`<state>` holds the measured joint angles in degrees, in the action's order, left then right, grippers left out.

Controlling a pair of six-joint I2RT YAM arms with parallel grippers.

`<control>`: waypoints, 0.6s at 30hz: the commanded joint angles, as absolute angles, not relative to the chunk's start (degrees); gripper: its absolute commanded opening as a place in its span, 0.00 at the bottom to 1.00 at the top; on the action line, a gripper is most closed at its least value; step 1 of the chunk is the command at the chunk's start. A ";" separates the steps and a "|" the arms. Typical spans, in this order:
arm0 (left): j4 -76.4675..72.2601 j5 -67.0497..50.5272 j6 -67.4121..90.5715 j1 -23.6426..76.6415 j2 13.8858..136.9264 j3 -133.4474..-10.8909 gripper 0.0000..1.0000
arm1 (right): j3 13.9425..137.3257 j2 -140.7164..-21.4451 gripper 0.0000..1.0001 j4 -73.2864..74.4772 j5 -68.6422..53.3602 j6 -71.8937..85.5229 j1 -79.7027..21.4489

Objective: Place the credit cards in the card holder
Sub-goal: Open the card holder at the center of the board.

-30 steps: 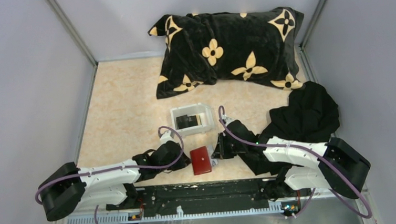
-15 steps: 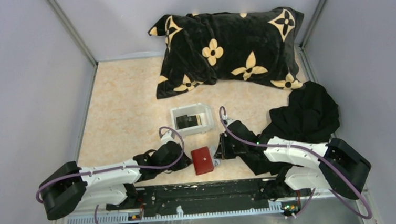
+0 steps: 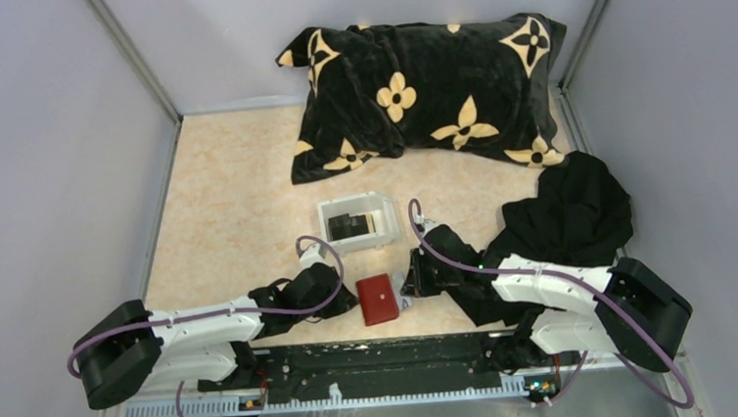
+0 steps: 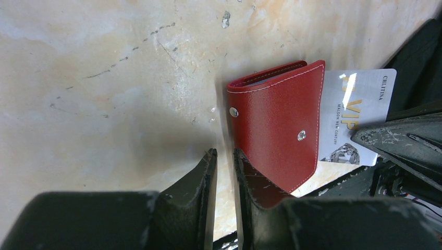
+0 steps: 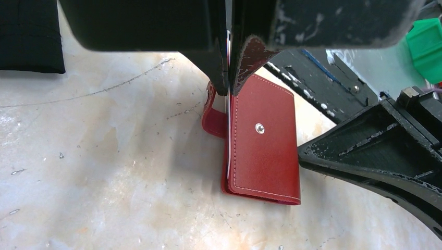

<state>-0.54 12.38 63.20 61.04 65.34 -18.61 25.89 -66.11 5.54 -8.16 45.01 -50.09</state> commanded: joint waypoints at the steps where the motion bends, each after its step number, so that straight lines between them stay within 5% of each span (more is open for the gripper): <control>1: 1.14 11.88 62.89 61.60 66.52 -18.83 0.24 | 26.74 -67.05 0.00 2.68 -9.32 44.45 -49.76; 18: 0.09 10.92 62.97 61.76 67.30 -18.11 0.24 | 25.87 -68.03 0.00 -1.56 -13.05 45.91 -49.79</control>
<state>-1.48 12.08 63.20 61.14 65.95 -18.61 25.87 -67.79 3.62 -10.41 45.12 -49.95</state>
